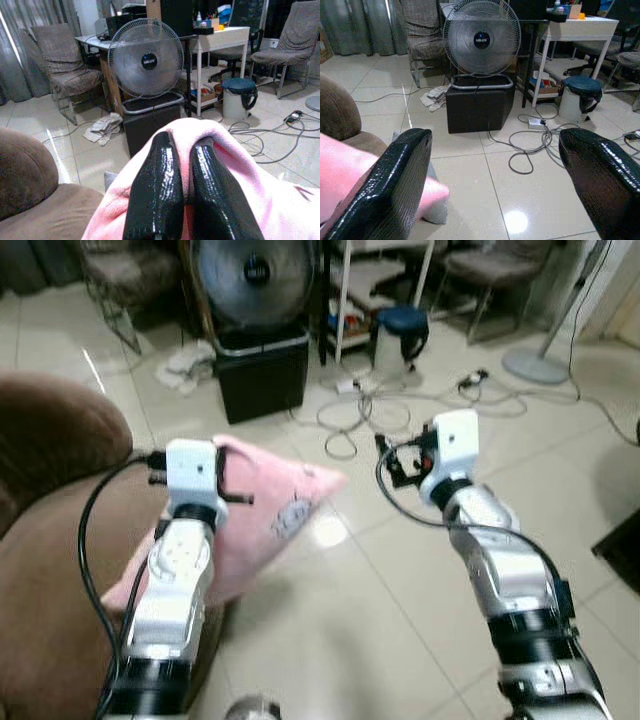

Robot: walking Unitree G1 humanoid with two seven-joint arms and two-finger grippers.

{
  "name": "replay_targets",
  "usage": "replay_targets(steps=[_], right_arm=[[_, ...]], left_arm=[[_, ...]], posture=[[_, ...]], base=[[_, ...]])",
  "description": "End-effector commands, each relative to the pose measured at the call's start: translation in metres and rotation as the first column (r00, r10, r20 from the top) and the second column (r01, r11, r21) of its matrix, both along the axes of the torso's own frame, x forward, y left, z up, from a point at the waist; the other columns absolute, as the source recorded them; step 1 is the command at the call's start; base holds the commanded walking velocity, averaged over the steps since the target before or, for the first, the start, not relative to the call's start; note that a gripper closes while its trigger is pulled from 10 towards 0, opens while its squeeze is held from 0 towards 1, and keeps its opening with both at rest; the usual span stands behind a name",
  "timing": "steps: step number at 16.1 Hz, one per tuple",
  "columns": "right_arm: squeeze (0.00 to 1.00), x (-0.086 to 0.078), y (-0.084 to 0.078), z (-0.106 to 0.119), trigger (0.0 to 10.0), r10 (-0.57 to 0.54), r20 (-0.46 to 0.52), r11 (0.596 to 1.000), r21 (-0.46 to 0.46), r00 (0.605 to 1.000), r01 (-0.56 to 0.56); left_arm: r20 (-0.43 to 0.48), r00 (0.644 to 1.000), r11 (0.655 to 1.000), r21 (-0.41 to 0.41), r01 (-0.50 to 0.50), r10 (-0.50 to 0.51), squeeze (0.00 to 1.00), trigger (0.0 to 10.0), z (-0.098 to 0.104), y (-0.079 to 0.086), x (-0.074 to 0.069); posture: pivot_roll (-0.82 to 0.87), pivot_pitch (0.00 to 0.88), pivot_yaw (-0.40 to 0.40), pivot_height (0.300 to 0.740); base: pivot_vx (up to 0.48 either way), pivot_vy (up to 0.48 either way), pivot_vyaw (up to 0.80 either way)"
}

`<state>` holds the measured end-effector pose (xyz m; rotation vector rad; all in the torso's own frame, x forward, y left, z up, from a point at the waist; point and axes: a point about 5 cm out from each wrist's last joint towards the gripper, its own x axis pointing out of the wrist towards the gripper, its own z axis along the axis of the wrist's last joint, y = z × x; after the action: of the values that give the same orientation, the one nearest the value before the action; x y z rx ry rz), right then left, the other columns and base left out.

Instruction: Move the pillow to the sofa from floor

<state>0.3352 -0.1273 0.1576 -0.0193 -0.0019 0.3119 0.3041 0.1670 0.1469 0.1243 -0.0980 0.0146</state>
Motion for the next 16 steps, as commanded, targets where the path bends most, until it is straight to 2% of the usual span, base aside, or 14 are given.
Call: replay_targets(steps=[1,4,6,9,13,16], right_arm=[[0.0,-0.001,-0.002,0.0,10.0,-0.01,0.003,1.0,0.011,1.0,0.01],[0.0,-0.004,-0.003,0.007,10.0,-0.022,0.031,1.0,0.014,0.999,0.021],[0.0,-0.006,-0.005,0.007,10.0,-0.024,0.041,1.0,-0.016,0.999,0.025],[0.0,-0.004,0.002,0.008,10.0,0.011,0.044,1.0,-0.023,0.999,-0.01],[0.0,-0.004,0.013,0.01,10.0,0.076,0.049,0.997,-0.007,0.996,-0.076],[0.0,-0.004,0.019,0.01,10.0,0.112,0.048,0.994,-0.008,0.993,-0.112]], left_arm=[[0.055,0.998,1.0,0.004,0.011,-0.011,0.0,10.0,0.013,-0.003,0.001],[0.072,0.997,1.0,0.002,0.023,-0.023,0.0,10.0,0.017,-0.003,0.009],[0.095,0.994,0.998,0.022,0.059,-0.061,0.0,10.0,0.024,-0.011,0.014],[0.124,0.989,0.995,0.062,0.072,-0.079,0.0,10.0,0.034,-0.015,0.016],[0.146,0.988,0.997,0.07,0.034,-0.044,0.0,10.0,0.039,-0.004,0.014],[0.165,0.986,0.996,0.086,0.022,-0.036,0.0,10.0,0.047,0.0,0.013]], posture=[[0.08,0.0,-0.031,0.74],[0.01,0.0,0.011,0.74],[0.0,0.0,0.016,0.74],[0.02,0.0,0.006,0.74],[0.05,0.0,-0.013,0.74],[0.06,0.0,-0.02,0.74]], base=[[0.0,0.0,0.0],[0.0,0.0,0.0],[0.0,0.0,0.0],[0.0,0.0,0.8],[0.0,0.0,0.8],[0.25,0.0,0.8]])
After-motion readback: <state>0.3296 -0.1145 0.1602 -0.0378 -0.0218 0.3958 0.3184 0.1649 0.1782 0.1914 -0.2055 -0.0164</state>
